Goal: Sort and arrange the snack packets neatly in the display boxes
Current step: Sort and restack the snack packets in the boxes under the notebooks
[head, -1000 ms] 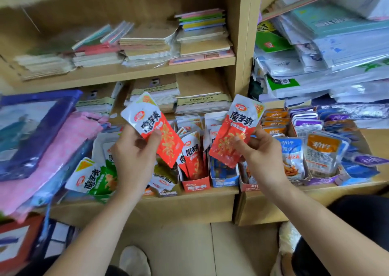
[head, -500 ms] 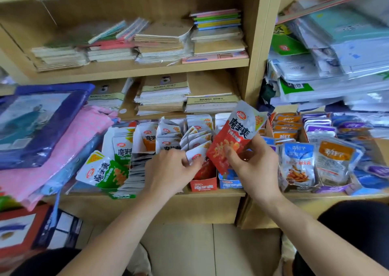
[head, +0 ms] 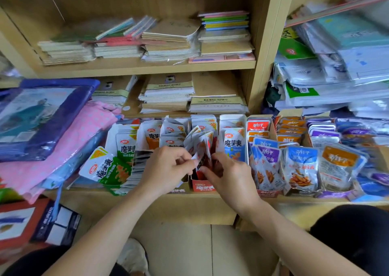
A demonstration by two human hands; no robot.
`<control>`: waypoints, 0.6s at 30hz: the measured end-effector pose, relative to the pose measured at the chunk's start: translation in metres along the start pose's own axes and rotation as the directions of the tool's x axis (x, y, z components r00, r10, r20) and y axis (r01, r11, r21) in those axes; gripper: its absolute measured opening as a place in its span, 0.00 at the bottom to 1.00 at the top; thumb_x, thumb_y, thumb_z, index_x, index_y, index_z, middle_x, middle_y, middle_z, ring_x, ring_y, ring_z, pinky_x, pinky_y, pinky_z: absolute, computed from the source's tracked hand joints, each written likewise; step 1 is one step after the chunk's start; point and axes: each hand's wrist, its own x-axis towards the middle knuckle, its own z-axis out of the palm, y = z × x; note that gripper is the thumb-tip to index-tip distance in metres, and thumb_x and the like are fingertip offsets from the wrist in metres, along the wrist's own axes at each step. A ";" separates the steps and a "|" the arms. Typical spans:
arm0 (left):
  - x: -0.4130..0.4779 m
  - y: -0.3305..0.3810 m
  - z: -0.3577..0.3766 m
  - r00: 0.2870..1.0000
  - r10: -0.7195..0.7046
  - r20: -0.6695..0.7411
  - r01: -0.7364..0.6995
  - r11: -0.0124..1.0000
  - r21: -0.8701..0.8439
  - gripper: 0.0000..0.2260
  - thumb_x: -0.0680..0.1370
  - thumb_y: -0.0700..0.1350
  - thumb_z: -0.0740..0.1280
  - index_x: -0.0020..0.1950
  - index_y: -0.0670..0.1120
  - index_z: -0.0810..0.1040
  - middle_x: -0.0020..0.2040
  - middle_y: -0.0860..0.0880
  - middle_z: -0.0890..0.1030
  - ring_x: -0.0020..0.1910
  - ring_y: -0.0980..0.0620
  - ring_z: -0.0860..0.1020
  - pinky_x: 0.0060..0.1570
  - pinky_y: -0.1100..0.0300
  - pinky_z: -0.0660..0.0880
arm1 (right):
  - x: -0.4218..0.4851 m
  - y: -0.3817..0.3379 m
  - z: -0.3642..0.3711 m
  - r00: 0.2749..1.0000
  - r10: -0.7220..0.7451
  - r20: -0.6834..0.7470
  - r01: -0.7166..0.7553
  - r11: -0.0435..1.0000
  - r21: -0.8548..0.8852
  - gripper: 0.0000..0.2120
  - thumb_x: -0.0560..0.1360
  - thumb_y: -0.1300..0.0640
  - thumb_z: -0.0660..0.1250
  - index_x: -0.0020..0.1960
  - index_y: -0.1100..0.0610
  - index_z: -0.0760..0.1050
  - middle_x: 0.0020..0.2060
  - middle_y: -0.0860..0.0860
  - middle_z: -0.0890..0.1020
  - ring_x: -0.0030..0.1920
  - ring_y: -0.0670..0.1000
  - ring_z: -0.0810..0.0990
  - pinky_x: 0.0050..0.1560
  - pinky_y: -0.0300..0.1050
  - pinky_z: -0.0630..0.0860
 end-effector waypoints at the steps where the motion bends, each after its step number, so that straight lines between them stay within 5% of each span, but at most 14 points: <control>1: 0.000 0.001 0.000 1.000 -0.001 -0.006 0.001 0.999 -0.032 0.12 0.77 0.49 0.73 0.33 0.54 0.81 0.31 0.56 0.83 0.27 0.59 0.75 0.34 0.59 0.72 | -0.002 -0.001 -0.003 1.000 0.011 -0.017 -0.011 1.000 0.024 0.11 0.75 0.48 0.73 0.47 0.53 0.76 0.29 0.47 0.80 0.28 0.48 0.78 0.31 0.48 0.77; 5: 0.002 0.005 0.001 0.993 -0.025 -0.117 0.009 0.990 -0.140 0.10 0.78 0.48 0.73 0.36 0.52 0.83 0.32 0.56 0.83 0.29 0.55 0.77 0.35 0.53 0.76 | -0.005 -0.004 -0.013 0.972 0.019 -0.235 -0.008 0.999 0.045 0.10 0.75 0.55 0.74 0.43 0.57 0.74 0.29 0.49 0.81 0.26 0.47 0.80 0.25 0.47 0.76; 10: 0.001 0.012 0.003 0.935 -0.029 -0.352 0.006 0.998 -0.067 0.10 0.77 0.46 0.73 0.36 0.53 0.83 0.31 0.61 0.82 0.29 0.58 0.79 0.33 0.57 0.77 | 0.008 0.000 -0.021 0.892 -0.043 -0.450 0.038 0.999 -0.021 0.13 0.74 0.55 0.70 0.36 0.60 0.72 0.25 0.50 0.78 0.21 0.49 0.76 0.21 0.40 0.70; 15: 0.001 0.012 0.006 0.892 0.016 -0.452 -0.063 0.994 -0.090 0.08 0.77 0.44 0.73 0.37 0.49 0.85 0.31 0.56 0.82 0.31 0.55 0.81 0.36 0.50 0.79 | 0.004 0.000 -0.012 0.914 -0.113 -0.390 0.076 0.991 -0.110 0.09 0.73 0.60 0.73 0.39 0.64 0.76 0.24 0.50 0.77 0.21 0.48 0.74 0.20 0.41 0.71; 18: 0.002 0.009 0.007 0.941 0.035 -0.336 -0.074 0.992 -0.106 0.08 0.77 0.47 0.73 0.38 0.49 0.86 0.31 0.57 0.83 0.31 0.56 0.81 0.34 0.53 0.77 | 0.004 0.003 -0.010 0.990 -0.019 -0.140 0.012 0.999 -0.053 0.08 0.77 0.56 0.72 0.52 0.58 0.76 0.30 0.48 0.81 0.26 0.48 0.79 0.28 0.47 0.78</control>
